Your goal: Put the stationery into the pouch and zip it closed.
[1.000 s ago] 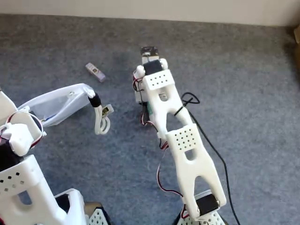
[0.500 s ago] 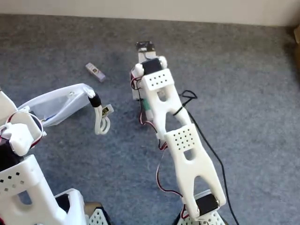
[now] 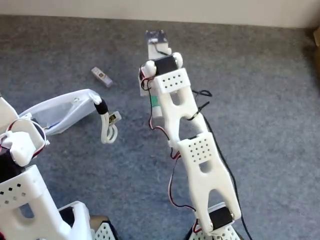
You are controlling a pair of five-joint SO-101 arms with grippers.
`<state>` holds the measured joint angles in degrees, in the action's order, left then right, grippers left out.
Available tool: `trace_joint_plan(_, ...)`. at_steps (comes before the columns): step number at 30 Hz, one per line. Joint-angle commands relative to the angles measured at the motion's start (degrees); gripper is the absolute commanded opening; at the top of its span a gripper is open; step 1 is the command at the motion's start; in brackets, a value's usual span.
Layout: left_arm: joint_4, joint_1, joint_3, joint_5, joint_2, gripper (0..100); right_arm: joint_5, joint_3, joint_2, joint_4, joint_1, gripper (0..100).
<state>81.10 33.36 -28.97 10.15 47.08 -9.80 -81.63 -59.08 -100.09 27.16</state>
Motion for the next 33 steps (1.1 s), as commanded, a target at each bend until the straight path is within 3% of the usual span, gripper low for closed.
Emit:
trace_joint_plan(1, -1.67, 0.57, -1.01, 0.44, -1.01, 1, 0.53, 6.99, 11.3, -1.19, 0.13, 1.0)
trace_joint_plan(6, -1.85, 0.57, -1.01, 0.62, -1.01, 1, 1.14, 23.08, 24.48, -1.1, 1.89, 1.0)
trace_joint_plan(15, -1.85, -0.75, -1.1, 0.62, -1.01, 1, 14.86, 41.98, 42.51, -1.1, 5.93, 1.0)
trace_joint_plan(26, -1.76, -0.75, -1.1, 0.62, -1.01, 1, 15.3, 44.53, 57.27, -1.1, 8.31, 0.5)
trace_joint_plan(33, -1.76, -0.66, -1.1, 0.53, -1.01, 1, 15.38, 55.34, 70.55, 0.04, 11.65, 0.5)
